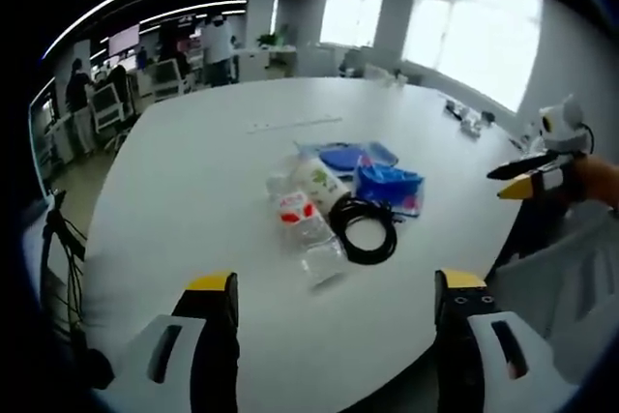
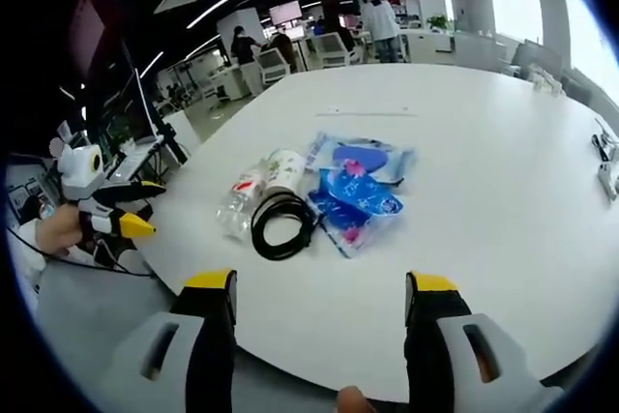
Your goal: Arrange the tabletop items into an orderly group along one side of the table until the central work area is clear of visible clutter.
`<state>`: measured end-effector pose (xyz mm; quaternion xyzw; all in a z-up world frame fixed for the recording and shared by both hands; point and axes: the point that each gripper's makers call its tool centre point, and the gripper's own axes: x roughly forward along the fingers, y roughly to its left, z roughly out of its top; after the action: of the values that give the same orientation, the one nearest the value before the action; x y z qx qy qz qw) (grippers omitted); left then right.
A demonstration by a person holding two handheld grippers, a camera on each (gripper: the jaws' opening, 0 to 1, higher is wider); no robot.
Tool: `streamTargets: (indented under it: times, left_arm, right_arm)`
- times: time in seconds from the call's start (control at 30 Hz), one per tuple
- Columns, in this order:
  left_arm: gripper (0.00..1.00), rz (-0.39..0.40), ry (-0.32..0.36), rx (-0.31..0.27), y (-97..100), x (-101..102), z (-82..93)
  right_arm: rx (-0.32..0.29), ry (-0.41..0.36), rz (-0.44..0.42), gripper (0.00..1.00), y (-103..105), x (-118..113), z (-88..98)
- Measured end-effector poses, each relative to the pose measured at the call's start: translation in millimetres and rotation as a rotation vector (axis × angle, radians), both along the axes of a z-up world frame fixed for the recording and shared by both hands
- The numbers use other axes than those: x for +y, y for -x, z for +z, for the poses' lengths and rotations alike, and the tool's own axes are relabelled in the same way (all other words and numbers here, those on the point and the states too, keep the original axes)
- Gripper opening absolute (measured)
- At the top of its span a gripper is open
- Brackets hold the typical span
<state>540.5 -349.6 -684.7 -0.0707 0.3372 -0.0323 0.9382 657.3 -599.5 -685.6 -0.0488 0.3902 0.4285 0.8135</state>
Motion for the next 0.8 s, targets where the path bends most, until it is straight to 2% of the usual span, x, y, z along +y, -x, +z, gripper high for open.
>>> streamTargets:
  times: [0.47,0.6,0.8]
  left_arm:
    - [0.80,0.008,0.015,-0.006,-2.3,3,2.2]
    - [0.80,0.026,0.059,-0.007,-3.1,6,1.4]
    - [0.80,0.040,0.069,0.002,-2.3,10,-0.4]
  right_arm:
    - [0.014,0.004,0.021,0.68,-1,4,-7.9]
    - [0.024,0.003,0.019,0.68,-1,5,-10.9]
    - [0.033,0.012,0.028,0.68,-1,7,-15.6]
